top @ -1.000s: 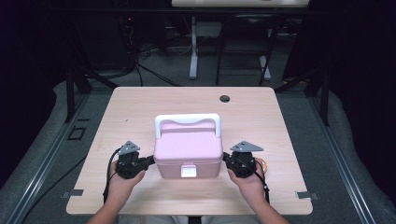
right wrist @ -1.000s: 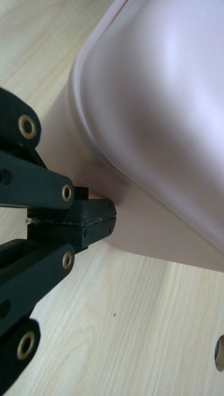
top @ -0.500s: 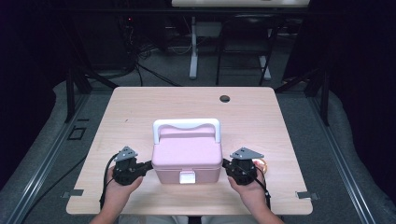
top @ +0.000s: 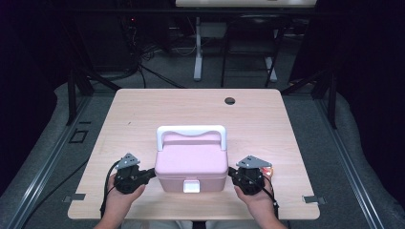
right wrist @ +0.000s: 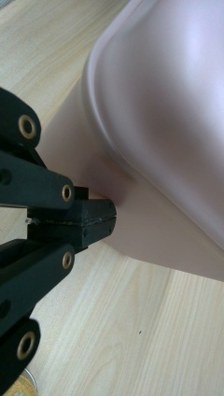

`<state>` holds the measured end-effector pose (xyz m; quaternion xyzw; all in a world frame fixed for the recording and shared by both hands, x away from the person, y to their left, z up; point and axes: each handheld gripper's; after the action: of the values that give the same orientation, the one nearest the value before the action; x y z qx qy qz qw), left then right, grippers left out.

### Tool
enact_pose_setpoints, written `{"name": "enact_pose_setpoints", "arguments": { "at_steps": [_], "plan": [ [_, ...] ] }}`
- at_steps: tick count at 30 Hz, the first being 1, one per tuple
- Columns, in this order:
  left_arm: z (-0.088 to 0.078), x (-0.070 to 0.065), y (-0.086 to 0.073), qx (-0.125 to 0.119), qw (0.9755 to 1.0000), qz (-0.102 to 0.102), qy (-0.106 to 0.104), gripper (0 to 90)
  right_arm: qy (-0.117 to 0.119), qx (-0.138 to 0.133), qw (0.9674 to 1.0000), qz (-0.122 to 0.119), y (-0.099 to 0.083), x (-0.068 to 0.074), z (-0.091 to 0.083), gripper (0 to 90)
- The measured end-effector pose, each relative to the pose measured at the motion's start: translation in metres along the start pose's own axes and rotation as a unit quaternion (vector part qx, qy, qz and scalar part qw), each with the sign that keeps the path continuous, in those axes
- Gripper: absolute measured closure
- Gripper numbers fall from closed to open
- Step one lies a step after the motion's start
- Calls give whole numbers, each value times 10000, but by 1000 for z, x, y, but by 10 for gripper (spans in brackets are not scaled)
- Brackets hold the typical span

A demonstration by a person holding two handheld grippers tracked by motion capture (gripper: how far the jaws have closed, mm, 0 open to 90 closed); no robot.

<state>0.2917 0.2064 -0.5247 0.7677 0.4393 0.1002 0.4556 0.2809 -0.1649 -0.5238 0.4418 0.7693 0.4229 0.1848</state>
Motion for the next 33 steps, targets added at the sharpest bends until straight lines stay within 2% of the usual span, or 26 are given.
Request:
{"name": "enact_pose_setpoints", "arguments": {
  "at_steps": [2, 8, 12, 18, 25, 27, 33],
  "plan": [
    [-1, 1, -1, 1, 10000, -4, -72, 900, 26, 10, 10000, 38, 0, -1, 0, 900],
    [-2, 6, 3, -44, 9998, 100, -143, 900, -41, 98, 9999, -109, 3, -2, 0, 890],
    [-9, 11, 11, -105, 9999, 92, -65, 883, 56, 8, 10000, -77, 7, -8, -2, 843],
    [-17, 16, 19, -43, 9999, 103, -32, 812, 166, 108, 9998, -8, 14, -18, -10, 787],
    [-25, 15, 30, -8, 9998, 207, -16, 719, 288, 167, 9994, -91, 25, -23, -17, 703],
    [-26, 15, 33, -33, 9998, 172, -44, 682, 335, 169, 9993, -90, 28, -24, -19, 678],
    [-29, 14, 40, 5, 9995, 311, -88, 622, 501, 140, 9986, 20, 38, -28, -26, 630]
  ]
}}
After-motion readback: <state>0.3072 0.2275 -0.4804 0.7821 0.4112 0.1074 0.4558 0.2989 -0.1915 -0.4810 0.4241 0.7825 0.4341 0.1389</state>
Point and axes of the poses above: each handheld gripper's, and its own axes: z roughly forward along the jaws, y roughly out of its top, x roughly to its left, and after that the axes turned 1 degree about -x, right-handed
